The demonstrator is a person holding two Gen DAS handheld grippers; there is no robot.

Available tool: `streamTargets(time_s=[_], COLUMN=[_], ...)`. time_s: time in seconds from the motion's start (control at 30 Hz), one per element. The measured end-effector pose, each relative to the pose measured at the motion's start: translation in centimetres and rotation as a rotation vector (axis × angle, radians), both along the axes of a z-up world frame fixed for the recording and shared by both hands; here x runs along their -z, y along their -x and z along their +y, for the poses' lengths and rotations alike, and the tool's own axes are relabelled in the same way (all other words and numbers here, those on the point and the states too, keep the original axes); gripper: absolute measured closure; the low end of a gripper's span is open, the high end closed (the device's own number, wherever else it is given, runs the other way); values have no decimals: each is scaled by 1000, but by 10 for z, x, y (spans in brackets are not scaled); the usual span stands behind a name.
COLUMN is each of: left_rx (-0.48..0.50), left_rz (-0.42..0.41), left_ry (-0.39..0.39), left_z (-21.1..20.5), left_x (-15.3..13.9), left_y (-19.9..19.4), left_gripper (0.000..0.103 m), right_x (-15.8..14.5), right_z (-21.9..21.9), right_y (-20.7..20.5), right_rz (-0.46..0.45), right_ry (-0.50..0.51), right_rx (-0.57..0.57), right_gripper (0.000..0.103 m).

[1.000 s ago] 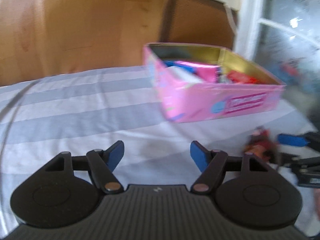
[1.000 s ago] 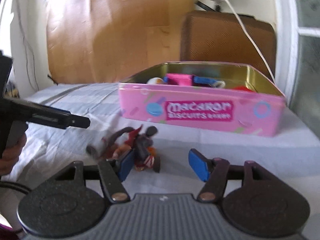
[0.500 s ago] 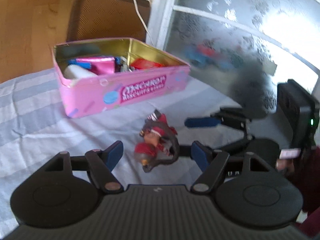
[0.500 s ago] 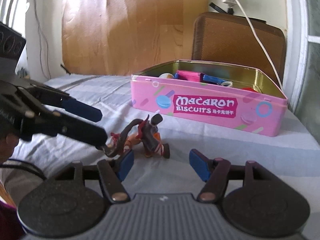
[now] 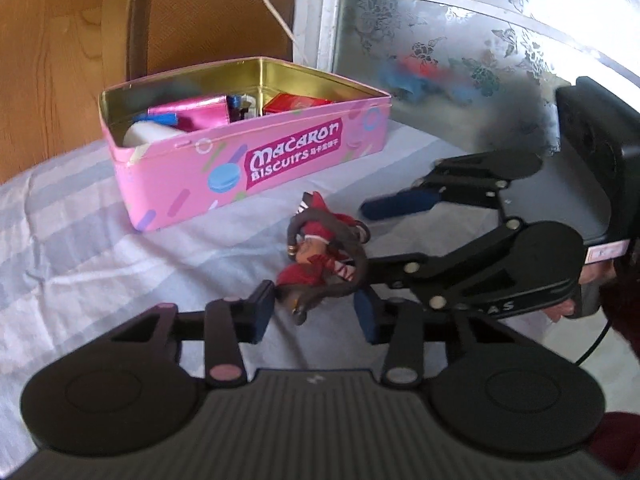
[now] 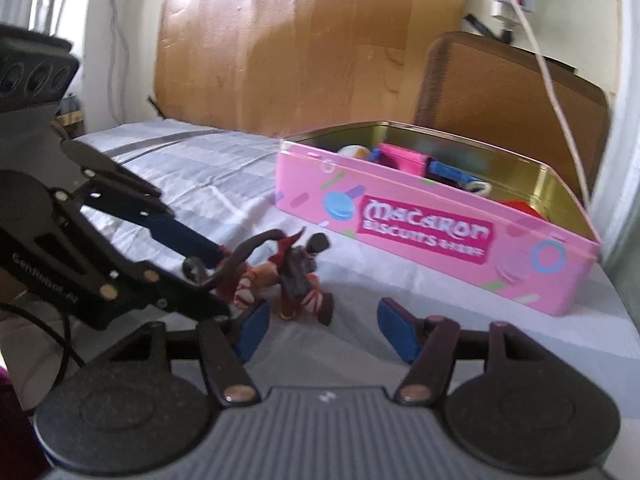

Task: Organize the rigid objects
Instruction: 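Close the right gripper on the figurine while the left gripper also grasps it, then carry the figurine into the pink tin with both grippers and open them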

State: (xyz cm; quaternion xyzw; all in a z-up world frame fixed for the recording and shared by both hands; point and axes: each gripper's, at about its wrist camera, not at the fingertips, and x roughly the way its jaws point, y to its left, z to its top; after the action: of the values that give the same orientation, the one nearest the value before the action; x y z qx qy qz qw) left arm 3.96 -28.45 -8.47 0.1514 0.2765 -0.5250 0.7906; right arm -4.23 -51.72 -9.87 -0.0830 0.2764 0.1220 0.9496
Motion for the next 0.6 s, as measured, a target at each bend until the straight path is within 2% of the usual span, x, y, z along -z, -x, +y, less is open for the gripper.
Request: streamTargets(time_s=[0.03,0.07,0.17,0.3,0.4,0.43,0.5,0.6], left_rx=[-5,-13,-8,15,17,16,12,-26], left_rz=[-35,-67,-62,-150,-202,-199,-124,-48], left_ry=[-14,-28,6,59,66,82,108,127], left_z=[-2,-3,-4,-23,-56,-66,-85,-114], left_x=[1,1,-10,-36,-52,-55,-60,-58], left_y=[2,3,-2,-9,-22,-29,-53,-77], left_gripper=[71,73,72,72,72,73,72,73], right_x=[2,3,1,-22,-38,-43,-50,-54], right_z=[2,4,6,-4,-14,-18,-31,-60], right_y=[-3,-6,-4,3,-6,-11,-25,-52], right_rz=[7,15,-28,-146,-229,-253,-269,-234], right_ry=[0,1,4,-24,18,36,48,-21], right_rx=[-24,-37,-23,41,118,152,203,258], right_gripper=[70,71,72,74,74,73,73,74])
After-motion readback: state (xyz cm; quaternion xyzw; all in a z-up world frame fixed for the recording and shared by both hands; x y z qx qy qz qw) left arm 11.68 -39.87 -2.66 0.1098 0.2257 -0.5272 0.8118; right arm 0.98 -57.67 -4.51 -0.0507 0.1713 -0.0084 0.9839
